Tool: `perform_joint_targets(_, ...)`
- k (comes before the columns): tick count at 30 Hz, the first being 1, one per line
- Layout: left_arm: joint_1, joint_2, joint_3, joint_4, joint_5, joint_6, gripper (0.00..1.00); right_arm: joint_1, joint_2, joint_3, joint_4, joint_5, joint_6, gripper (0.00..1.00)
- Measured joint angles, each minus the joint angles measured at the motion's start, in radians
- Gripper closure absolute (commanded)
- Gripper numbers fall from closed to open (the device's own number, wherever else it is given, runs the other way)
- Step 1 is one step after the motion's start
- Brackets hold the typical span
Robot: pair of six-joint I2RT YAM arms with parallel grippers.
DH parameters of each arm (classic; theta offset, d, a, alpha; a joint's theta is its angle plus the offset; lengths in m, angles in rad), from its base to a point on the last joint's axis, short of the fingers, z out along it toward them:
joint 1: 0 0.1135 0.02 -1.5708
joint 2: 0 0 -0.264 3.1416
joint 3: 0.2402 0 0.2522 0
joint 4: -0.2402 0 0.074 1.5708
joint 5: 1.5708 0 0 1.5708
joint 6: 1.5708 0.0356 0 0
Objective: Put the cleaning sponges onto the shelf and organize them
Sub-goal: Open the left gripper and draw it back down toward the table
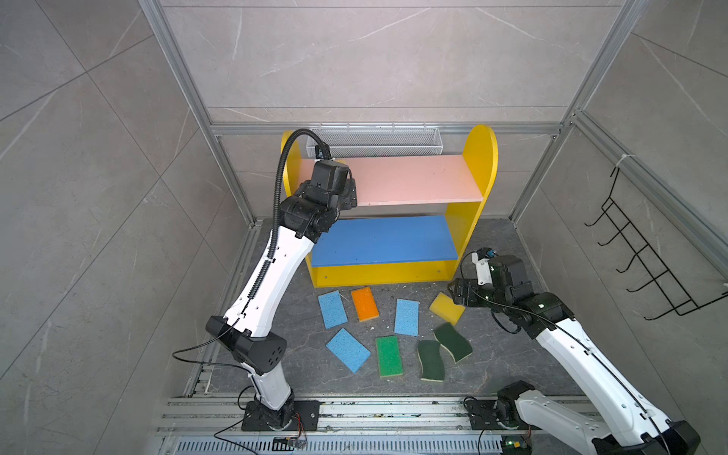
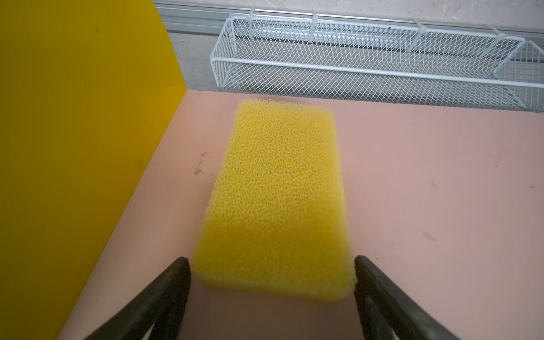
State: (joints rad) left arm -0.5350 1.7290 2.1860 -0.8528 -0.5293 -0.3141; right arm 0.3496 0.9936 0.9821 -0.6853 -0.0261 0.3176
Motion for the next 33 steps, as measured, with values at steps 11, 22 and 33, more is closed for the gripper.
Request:
perform_joint_targets(11, -0.044, -0.103, -0.096, -0.030, 0.010, 0.002, 0.13, 0.000, -0.032, 0.000, -0.023, 0.007, 0.001, 0.09)
perform_joint_targets(22, -0.109, -0.313, -0.405, -0.132, 0.087, -0.042, 0.14, 0.000, -0.080, -0.012, -0.045, 0.015, 0.034, 0.01)
perform_joint_targets(33, -0.111, -0.593, -0.715, -0.181, 0.085, -0.132, 0.14, 0.000, -0.142, -0.055, -0.050, 0.112, 0.118, 0.01)
